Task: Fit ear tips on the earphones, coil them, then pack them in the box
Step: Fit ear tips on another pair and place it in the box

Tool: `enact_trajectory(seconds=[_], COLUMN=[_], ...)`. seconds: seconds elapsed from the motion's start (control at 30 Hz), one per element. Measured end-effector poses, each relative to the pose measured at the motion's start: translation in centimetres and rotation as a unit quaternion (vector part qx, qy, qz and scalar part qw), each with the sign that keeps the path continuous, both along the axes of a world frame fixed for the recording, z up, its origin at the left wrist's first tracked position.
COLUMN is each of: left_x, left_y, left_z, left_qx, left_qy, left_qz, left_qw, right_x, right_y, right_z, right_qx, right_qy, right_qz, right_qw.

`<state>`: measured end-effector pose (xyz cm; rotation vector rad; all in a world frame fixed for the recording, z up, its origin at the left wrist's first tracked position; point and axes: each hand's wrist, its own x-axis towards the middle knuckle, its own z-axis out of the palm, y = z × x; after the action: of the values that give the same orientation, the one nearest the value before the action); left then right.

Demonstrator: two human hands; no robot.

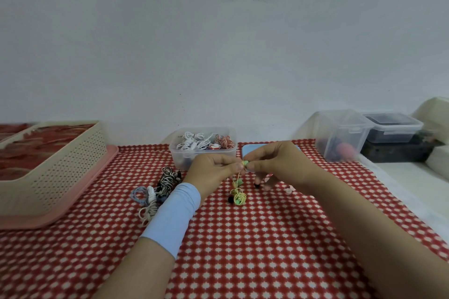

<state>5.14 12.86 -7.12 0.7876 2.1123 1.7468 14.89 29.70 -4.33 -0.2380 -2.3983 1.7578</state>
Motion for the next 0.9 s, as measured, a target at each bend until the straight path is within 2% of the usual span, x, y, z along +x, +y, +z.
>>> enact_trajectory(seconds=[0.23,0.43,0.6,0.63,0.77,0.9], left_x=[-0.20,-0.21,-0.36,-0.44,-0.53,-0.31], left_y=[0.18,0.33,0.29,0.20,-0.15,-0.13], left_z=[-0.28,-0.55,-0.70,-0.73,-0.54,-0.36], left_qx=[-0.032,-0.005,-0.016,-0.021,-0.024,-0.004], left_qy=[0.031,-0.062,-0.062,-0.053,-0.021,-0.023], left_qz=[0.001,-0.042,-0.050,-0.047,-0.065,-0.084], left_qw=[0.999,0.997,0.997,0.997,0.997,0.996], right_x=[-0.31,-0.20,-0.21,-0.11,0.51,0.58], right_y=[-0.20,-0.08,0.07,0.12,0.52,0.67], right_z=[-0.45,-0.10,-0.18,-0.17,0.15,0.04], right_qx=[0.096,0.134,0.159,0.142,-0.023,-0.092], right_qy=[0.060,0.066,0.077,0.068,-0.003,-0.037], right_qz=[-0.020,-0.008,-0.003,0.003,0.037,0.052], right_qw=[0.993,0.989,0.984,0.987,0.999,0.994])
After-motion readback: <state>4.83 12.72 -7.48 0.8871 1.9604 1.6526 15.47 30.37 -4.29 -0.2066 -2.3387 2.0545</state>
